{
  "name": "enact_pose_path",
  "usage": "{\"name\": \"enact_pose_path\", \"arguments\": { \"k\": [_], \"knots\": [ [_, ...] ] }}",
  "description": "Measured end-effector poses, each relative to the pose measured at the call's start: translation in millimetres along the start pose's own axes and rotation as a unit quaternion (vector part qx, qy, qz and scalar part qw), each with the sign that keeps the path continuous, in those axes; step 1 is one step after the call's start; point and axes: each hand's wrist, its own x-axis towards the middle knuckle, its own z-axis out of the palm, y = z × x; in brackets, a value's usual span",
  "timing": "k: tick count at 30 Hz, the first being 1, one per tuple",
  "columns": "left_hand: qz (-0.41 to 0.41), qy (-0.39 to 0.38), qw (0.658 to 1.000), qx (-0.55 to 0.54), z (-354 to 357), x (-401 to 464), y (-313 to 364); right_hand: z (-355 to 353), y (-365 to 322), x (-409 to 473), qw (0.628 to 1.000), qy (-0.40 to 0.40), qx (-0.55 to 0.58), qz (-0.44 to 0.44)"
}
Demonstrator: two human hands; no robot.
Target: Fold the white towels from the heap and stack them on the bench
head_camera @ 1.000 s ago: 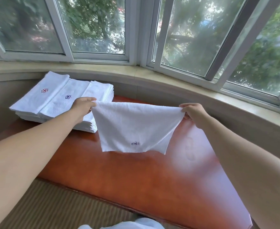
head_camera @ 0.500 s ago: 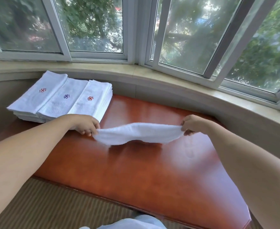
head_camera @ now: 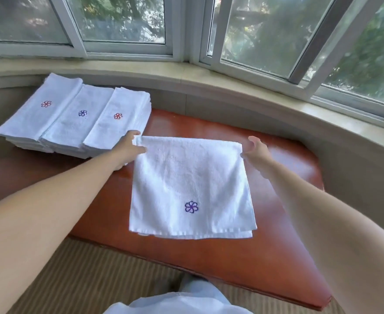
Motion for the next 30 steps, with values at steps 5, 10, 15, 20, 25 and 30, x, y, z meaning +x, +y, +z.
{"name": "enact_pose_path", "arguments": {
  "k": [5, 10, 15, 20, 25, 30],
  "knots": [
    [-0.087, -0.082, 0.992, 0.034, 67, -11, -77, 77, 69, -14, 0.992, -0.104, -0.054, 0.05],
    [-0.157, -0.126, 0.973, 0.109, 104, -26, -141, 128, 137, -27, 0.972, -0.193, -0.053, 0.125],
    [-0.218, -0.083, 0.962, 0.142, 127, -23, -189, 164, 178, -22, 0.968, -0.171, -0.008, 0.185],
    [-0.266, 0.033, 0.954, 0.132, 138, 0, -215, 194, 195, 0, 0.964, -0.049, 0.062, 0.255],
    [-0.239, 0.05, 0.957, 0.154, 139, 23, -226, 213, 203, 19, 0.969, -0.019, 0.014, 0.245],
    [-0.2, 0.057, 0.956, 0.206, 146, 29, -226, 221, 209, 21, 0.982, 0.003, -0.045, 0.181]
  ]
}}
